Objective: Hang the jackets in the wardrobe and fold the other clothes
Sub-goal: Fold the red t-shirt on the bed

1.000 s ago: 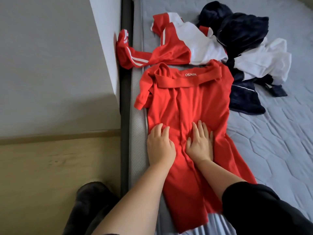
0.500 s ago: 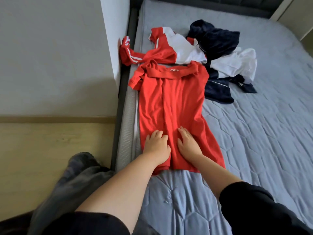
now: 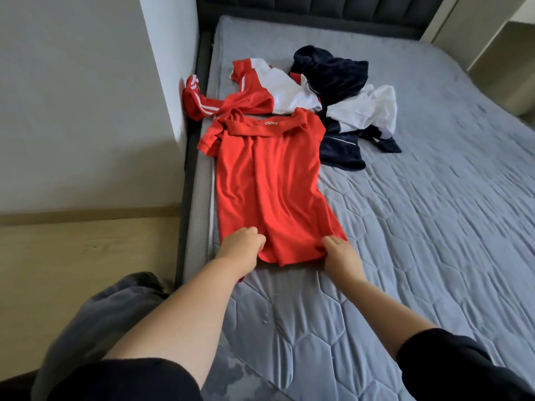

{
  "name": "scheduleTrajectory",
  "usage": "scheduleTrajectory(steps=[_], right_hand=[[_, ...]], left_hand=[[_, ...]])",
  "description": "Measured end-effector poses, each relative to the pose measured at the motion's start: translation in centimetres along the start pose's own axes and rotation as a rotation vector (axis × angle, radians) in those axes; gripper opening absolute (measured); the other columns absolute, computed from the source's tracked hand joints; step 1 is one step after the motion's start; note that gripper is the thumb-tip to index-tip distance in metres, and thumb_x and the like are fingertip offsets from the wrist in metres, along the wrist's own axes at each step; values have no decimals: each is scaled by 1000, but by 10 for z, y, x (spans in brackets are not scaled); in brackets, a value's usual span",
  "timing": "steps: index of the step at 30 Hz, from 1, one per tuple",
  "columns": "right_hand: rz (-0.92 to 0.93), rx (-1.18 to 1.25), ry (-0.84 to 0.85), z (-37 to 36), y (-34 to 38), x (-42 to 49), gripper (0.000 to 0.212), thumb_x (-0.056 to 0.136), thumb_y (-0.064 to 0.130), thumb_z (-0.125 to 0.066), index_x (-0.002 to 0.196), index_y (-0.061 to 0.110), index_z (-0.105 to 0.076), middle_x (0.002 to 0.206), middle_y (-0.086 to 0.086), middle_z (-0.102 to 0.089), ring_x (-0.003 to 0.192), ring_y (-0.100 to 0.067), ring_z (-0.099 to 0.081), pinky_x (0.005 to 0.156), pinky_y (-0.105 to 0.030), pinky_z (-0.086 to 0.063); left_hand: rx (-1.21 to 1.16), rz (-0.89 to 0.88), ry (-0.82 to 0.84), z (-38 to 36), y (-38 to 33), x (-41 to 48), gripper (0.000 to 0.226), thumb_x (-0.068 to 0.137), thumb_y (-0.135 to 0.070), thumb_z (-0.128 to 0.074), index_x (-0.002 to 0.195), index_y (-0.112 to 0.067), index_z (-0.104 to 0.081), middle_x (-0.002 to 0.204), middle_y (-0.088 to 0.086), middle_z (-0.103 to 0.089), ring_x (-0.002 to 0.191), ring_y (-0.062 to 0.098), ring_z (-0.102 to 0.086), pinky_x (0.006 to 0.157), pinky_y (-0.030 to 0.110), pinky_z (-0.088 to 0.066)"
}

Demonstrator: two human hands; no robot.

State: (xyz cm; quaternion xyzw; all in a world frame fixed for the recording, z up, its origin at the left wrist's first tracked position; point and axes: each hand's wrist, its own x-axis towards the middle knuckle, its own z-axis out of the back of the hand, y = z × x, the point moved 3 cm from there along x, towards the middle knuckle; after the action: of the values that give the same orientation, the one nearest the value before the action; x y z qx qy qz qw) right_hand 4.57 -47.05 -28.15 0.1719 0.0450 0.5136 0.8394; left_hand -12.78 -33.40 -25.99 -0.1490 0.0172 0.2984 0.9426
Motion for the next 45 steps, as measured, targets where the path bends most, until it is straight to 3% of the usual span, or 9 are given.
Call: scheduleTrajectory(steps=[4,7,10,13,20,25,31,37,45], right_hand=[[-419,29,-276,45,-47,2,20,68,-12,-48,71,8,-49,79,-21,-60,71,-38,-55,57,-35,-30],[-609,-9,-158,51,-79,-1,19,75,-6,-45,82,10,-52,90,-14,-59,70,-29,-48,60,-31,-30],[-784,377,-73,30,-82,-8,16,84,6,-54,100,5,-56,93,-15,-59,82,-31,-57,68,-33,-40],[-964,736,-6,10,-73,-18,13,87,9,-55,76,4,-57,68,-13,-53,56,-25,-48,51,-30,-41],[-711,295,-431,60,-65,-21,22,68,-9,-50,76,11,-50,72,1,-48,66,-24,-43,52,-29,-25],[-841,-8,13,44,-91,-37,21,83,2,-45,100,4,-57,108,-19,-60,101,-36,-58,76,-37,-44],[-519,-245,-115,33,-68,-39,57,76,-2,-52,132,6,-42,132,-18,-43,120,-35,-39,98,-42,-29],[52,-304,-76,19,-31,-34,60,47,-14,-67,106,-1,-66,106,-24,-61,97,-43,-60,84,-49,-49],[-115,-200,126,8,-23,-34,17,75,-2,-50,87,3,-61,92,-11,-59,93,-30,-55,71,-36,-41]], left_hand=[[-131,114,-202,26,25,-5,31,70,6,-50,86,-19,-61,93,0,-53,97,23,-52,65,28,-29],[-100,242,-137,29,37,-13,28,75,1,-50,90,-21,-59,98,0,-56,96,25,-56,65,27,-34],[-97,344,99,13,39,-21,24,79,-1,-47,82,-25,-51,100,-1,-58,91,25,-57,68,28,-42],[-140,338,58,10,36,-25,28,80,1,-48,76,-27,-49,91,-3,-57,82,20,-56,64,29,-43],[-92,297,-276,37,28,-34,31,72,8,-50,87,-19,-56,92,-2,-53,82,26,-55,61,29,-31],[67,492,52,28,35,-48,29,81,1,-46,99,-18,-60,111,6,-59,102,28,-59,80,33,-49],[-68,324,-394,44,34,-50,20,71,9,-51,83,-7,-52,94,11,-50,88,34,-51,69,42,-43],[0,642,-10,18,50,-53,25,88,-3,-48,113,-10,-47,113,14,-61,104,34,-60,80,37,-47],[621,78,313,10,36,-52,36,90,-1,-45,122,-9,-58,126,6,-57,120,24,-45,91,33,-40]])
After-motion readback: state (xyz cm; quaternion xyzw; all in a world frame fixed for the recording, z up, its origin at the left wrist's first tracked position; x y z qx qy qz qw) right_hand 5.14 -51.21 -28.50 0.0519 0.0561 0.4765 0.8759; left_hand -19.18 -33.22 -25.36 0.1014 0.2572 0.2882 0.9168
